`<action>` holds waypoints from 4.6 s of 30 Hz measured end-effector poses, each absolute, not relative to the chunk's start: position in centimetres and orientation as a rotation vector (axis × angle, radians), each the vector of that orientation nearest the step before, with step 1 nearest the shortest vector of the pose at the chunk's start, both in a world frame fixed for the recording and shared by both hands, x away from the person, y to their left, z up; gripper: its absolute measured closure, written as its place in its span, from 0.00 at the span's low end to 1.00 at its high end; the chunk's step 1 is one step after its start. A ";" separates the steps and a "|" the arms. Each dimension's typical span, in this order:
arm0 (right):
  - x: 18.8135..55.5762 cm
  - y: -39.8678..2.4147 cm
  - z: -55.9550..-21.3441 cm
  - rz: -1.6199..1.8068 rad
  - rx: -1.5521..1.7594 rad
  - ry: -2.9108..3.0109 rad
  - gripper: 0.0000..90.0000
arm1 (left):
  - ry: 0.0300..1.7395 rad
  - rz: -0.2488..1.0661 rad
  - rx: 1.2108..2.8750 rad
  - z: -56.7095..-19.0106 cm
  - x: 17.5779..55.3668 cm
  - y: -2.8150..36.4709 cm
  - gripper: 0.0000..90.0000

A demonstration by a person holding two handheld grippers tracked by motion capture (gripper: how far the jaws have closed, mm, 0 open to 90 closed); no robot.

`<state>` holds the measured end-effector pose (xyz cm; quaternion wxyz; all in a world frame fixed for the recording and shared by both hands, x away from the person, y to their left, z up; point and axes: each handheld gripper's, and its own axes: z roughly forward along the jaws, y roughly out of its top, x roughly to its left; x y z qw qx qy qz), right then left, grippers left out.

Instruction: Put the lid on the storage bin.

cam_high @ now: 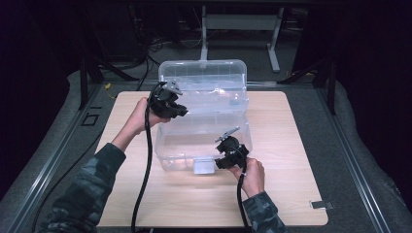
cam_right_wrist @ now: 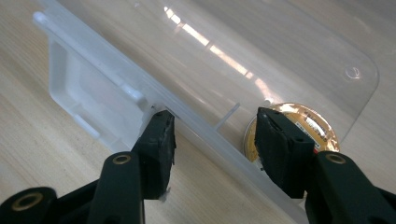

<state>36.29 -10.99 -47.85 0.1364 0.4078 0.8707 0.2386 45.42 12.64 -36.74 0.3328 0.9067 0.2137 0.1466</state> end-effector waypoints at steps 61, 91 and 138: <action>37.4 -10.6 -47.9 0.692 1.199 2.509 0.51 | 0.535 0.423 2.301 -39.7 41.3 13.5 0.89; 36.6 -12.4 -46.0 0.758 1.211 2.473 0.28 | 0.524 0.446 2.269 -41.0 39.8 13.5 0.87; 42.7 -12.2 -36.9 1.055 1.127 2.310 1.00 | 0.611 0.360 2.235 -42.2 39.0 13.4 0.63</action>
